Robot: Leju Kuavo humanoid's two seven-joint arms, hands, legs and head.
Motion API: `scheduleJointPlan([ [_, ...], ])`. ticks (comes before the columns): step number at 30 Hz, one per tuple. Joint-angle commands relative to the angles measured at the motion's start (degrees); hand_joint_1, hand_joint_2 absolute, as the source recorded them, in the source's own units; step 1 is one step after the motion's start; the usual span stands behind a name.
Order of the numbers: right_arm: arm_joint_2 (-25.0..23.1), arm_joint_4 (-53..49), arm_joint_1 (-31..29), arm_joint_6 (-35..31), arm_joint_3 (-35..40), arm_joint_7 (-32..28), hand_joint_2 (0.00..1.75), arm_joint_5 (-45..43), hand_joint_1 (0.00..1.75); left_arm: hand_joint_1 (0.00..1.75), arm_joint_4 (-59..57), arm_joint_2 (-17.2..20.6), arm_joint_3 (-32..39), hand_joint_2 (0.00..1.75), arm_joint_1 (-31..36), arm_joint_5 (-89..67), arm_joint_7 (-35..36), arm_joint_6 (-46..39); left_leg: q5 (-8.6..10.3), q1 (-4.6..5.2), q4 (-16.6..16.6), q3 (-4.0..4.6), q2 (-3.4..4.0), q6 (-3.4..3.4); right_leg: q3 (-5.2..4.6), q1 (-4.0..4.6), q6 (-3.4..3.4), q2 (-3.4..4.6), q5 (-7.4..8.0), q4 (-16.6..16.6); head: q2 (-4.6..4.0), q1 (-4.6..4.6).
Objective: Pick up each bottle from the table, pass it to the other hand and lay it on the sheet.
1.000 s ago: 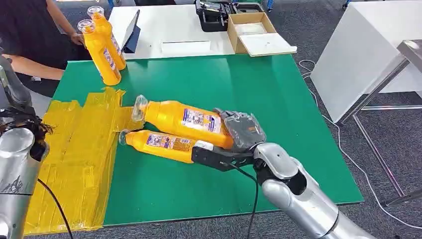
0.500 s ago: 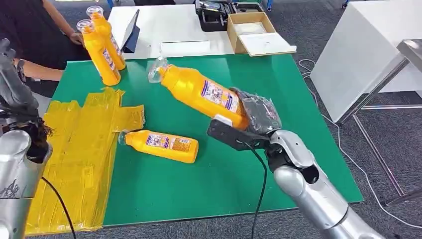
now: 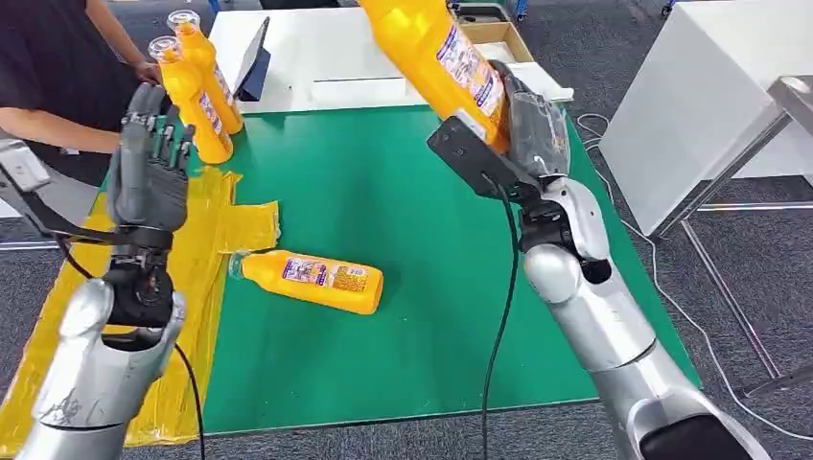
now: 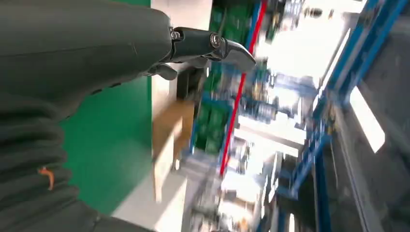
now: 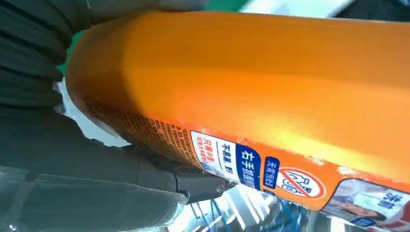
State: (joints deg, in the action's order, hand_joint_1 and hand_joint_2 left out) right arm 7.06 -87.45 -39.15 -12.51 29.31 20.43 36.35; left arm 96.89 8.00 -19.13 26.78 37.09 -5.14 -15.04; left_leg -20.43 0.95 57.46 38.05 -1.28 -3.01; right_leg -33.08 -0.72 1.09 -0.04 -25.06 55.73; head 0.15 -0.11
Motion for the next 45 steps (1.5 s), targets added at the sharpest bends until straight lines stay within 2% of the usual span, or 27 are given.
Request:
scheduleJointPlan([
  [1, -1.1, 5.5, -0.4, -2.1, -2.7, -1.5, 1.75, 0.0, 1.75, 0.0, -0.3, -4.6, -8.4, 1.75, 2.3, -0.6, 0.2, -0.2, -0.09, -0.02, 0.0, -0.25, 0.01, 0.21, 0.3, 0.02, -0.05, -0.07, -0.08, -0.1, 0.0, 0.02],
  [5, -1.3, 5.4, -0.5, -2.1, -2.8, -1.4, 1.75, 0.0, 1.75, 0.0, -0.3, -4.2, -8.2, 1.75, 2.4, -0.6, 0.2, -0.1, -0.04, 0.0, 0.0, -0.1, 0.13, 0.15, 0.1, 0.04, -0.05, 0.03, -0.02, 0.0, 0.0, 0.02],
  [6, -1.4, 5.4, -0.5, -2.1, -2.7, -1.4, 1.75, 0.0, 1.75, 0.0, -0.3, -4.1, -8.1, 1.75, 2.3, -0.5, 0.2, -0.2, -0.16, 0.01, 0.0, -0.41, 0.22, 0.38, 0.4, 0.03, -0.14, 0.05, -0.12, 0.0, 0.0, 0.0],
  [8, -1.4, 5.4, -0.5, -2.1, -2.7, -1.4, 1.75, 0.0, 1.75, 0.0, -0.3, -4.1, -8.1, 1.75, 2.3, -0.5, 0.2, -0.2, -0.04, -0.03, 0.0, -0.11, 0.12, 0.15, 0.1, 0.03, -0.06, -0.02, -0.04, 0.0, 0.0, 0.0],
  [11, -1.4, 5.4, -0.5, -2.1, -2.7, -1.4, 1.75, 0.0, 1.75, 0.0, -0.3, -4.1, -8.1, 1.75, 2.3, -0.5, 0.2, -0.2, -0.06, -0.04, 0.0, -0.13, 0.14, 0.14, 0.11, 0.02, -0.05, 0.04, -0.03, 0.0, 0.0, 0.0],
  [12, -1.4, 5.4, -0.5, -2.1, -2.7, -1.4, 1.75, 0.0, 1.75, 0.0, -0.3, -4.1, -8.1, 1.75, 2.3, -0.5, 0.2, -0.2, -0.21, -0.03, 0.0, -0.46, 0.25, 0.35, 0.44, 0.01, -0.12, 0.07, -0.17, 0.0, 0.0, 0.0],
  [13, -1.4, 5.4, -0.5, -2.1, -2.7, -1.4, 1.75, 0.0, 1.75, 0.0, -0.3, -4.1, -8.1, 1.75, 2.3, -0.5, 0.2, -0.2, -0.15, -0.04, 0.0, -0.31, 0.2, 0.27, 0.3, 0.02, -0.09, 0.04, -0.12, 0.0, 0.0, 0.0],
  [16, -0.2, 7.4, -0.8, -4.0, -3.5, -1.2, 1.75, 2.1, 1.75, 0.0, -1.8, -6.2, -11.6, 1.75, 4.6, -4.8, -0.4, -0.4, -0.1, -0.04, 0.0, -0.22, 0.12, 0.21, 0.23, 0.02, -0.06, -0.02, -0.09, 0.0, 0.0, 0.0],
  [20, 0.6, 13.3, -2.2, -6.5, -4.6, 0.9, 1.75, 10.7, 1.75, 0.0, -7.5, -11.7, -15.4, 1.75, 9.6, -5.3, 3.0, -2.3, -0.1, -0.08, 0.1, -0.26, -0.22, 0.25, 0.41, 0.06, -0.04, -0.39, -0.17, 0.0, 0.0, 0.0],
  [21, 0.0, 14.6, -2.4, -6.0, -5.0, 1.5, 1.75, 12.0, 1.75, 0.0, -9.0, -13.1, -15.7, 1.75, 10.9, -4.8, 4.0, -2.4, -0.02, -0.09, 0.1, -0.07, -0.18, 0.13, 0.14, 0.06, -0.02, -0.29, -0.08, 0.0, 0.0, 0.0],
  [25, -1.8, 16.8, -2.8, -4.4, -4.0, 3.2, 1.75, 16.3, 1.75, 0.0, -12.7, -15.7, -15.7, 1.75, 14.5, -4.0, 6.5, -3.0, -0.01, 0.01, 0.0, -0.04, -0.02, 0.11, 0.09, 0.03, 0.0, -0.09, -0.01, 0.0, 0.0, 0.0],
  [29, -5.8, 15.7, -0.4, -3.1, -2.4, 4.2, 1.75, 22.2, 1.75, 0.0, -17.3, -17.1, -14.3, 1.75, 16.7, -5.4, 8.0, -3.7, -0.06, 0.16, 0.0, -0.26, 0.17, 0.22, 0.27, 0.04, 0.11, 0.03, 0.05, 0.0, 0.0, 0.0],
  [33, -8.4, 14.5, -1.4, -1.6, -0.4, 5.0, 1.75, 25.0, 1.75, 0.0, -19.2, -18.9, -13.8, 1.75, 17.8, -4.8, 10.0, -3.4, -0.06, 0.14, 0.0, -0.22, 0.25, 0.18, 0.2, 0.06, 0.09, 0.11, 0.05, 0.0, 0.0, 0.0],
  [37, -9.3, 13.9, -1.1, -1.5, 1.1, 3.8, 1.75, 26.2, 1.75, 0.0, -18.5, -19.4, -14.9, 1.75, 17.4, -4.5, 11.2, -3.7, -0.1, 0.14, 0.0, -0.33, 0.22, 0.23, 0.3, 0.03, 0.08, 0.06, -0.01, 0.0, 0.0, 0.0],
  [39, -9.8, 13.7, -0.8, -2.2, 2.3, 3.0, 1.75, 26.7, 1.75, 0.0, -18.2, -19.5, -15.3, 1.75, 17.2, -4.0, 11.7, -3.8, 0.0, 0.12, 0.0, -0.09, 0.18, 0.06, 0.05, 0.02, 0.15, 0.07, 0.09, 0.0, 0.0, 0.0],
  [42, -10.3, 12.9, -0.5, -2.1, 4.5, 2.7, 1.75, 27.0, 1.75, 0.0, -17.9, -19.0, -15.7, 1.75, 17.1, -3.7, 11.9, -4.1, -0.17, 0.1, 0.0, -0.46, 0.32, 0.29, 0.41, 0.04, 0.08, 0.14, -0.03, 0.0, 0.0, 0.0],
  [43, -10.3, 12.5, -0.4, -2.4, 5.0, 2.7, 1.75, 27.1, 1.75, 0.0, -17.9, -18.8, -15.4, 1.75, 17.1, -3.8, 11.8, -4.4, -0.02, 0.09, 0.0, -0.14, 0.21, 0.09, 0.1, 0.05, 0.14, 0.09, 0.09, 0.0, 0.0, 0.0],
  [45, -10.3, 11.8, -0.3, -3.2, 5.9, 2.6, 1.75, 26.9, 1.75, 0.0, -18.0, -18.6, -15.0, 1.75, 17.2, -3.6, 11.8, -4.6, -0.04, 0.1, 0.0, -0.18, 0.25, 0.12, 0.11, 0.03, 0.13, 0.13, 0.07, 0.0, 0.0, 0.0],
])
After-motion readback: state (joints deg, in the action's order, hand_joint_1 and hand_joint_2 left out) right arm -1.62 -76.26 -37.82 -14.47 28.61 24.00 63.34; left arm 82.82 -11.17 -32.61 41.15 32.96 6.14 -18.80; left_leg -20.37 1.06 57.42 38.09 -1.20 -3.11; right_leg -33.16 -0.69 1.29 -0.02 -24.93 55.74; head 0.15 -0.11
